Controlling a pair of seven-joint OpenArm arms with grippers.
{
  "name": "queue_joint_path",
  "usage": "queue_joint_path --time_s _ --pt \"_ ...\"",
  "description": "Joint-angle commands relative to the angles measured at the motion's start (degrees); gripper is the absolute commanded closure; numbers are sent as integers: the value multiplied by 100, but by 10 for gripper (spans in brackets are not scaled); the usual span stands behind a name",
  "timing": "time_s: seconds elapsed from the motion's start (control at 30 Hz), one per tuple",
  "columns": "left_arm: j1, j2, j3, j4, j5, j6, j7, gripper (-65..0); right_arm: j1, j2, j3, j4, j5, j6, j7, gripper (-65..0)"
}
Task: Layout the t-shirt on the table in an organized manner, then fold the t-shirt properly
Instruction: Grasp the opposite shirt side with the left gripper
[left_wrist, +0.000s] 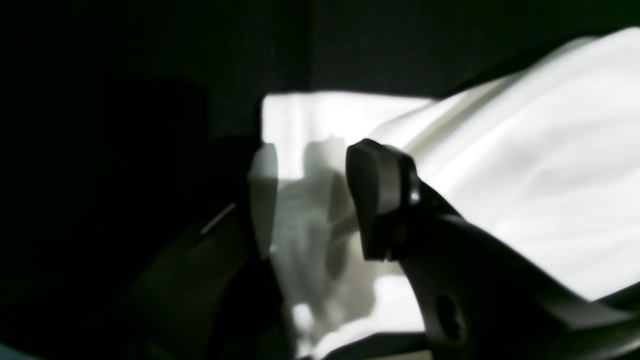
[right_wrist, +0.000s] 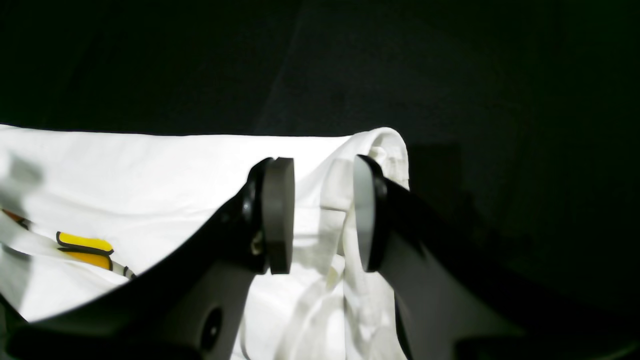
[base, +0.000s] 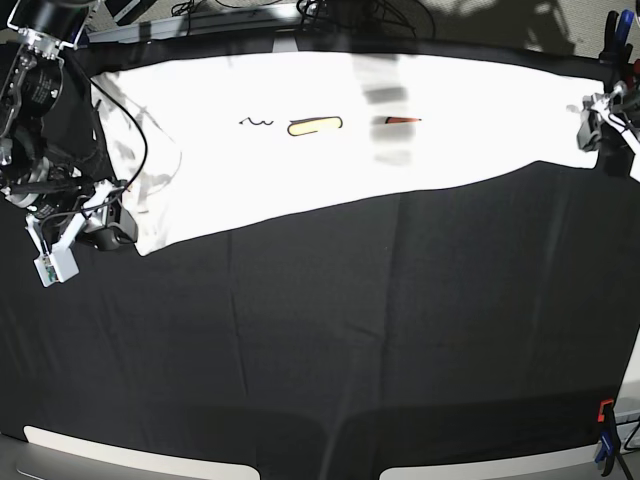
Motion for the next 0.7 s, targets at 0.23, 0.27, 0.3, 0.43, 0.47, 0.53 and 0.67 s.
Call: queue_joint_path --time_s 0.23,0.27,0.3,0.43,0.47,0.53,0.67 --pt "127 -111 -44 -136 -295 20 -98 -246 92 94 31 98 81 24 149 -195" --pt "131 -114 -44 -245 -463 -111 -81 -246 92 94 31 98 81 24 149 -195" --pt "125 -114 -44 -361 -669 -254 9 -246 92 96 31 98 81 26 149 -195" --pt "83 -114 -44 -789 -1521 -358 428 -246 92 96 31 98 81 24 153 -195" --pt "85 -114 -44 -848 -1716 -358 481 -245 92 96 31 98 81 26 153 -195" --pt "83 -114 -44 -894 -2072 -358 636 -235 92 96 31 98 83 24 153 -195" --pt "83 -111 -44 -892 -2452 -358 887 -159 92 96 31 98 83 24 157 -195"
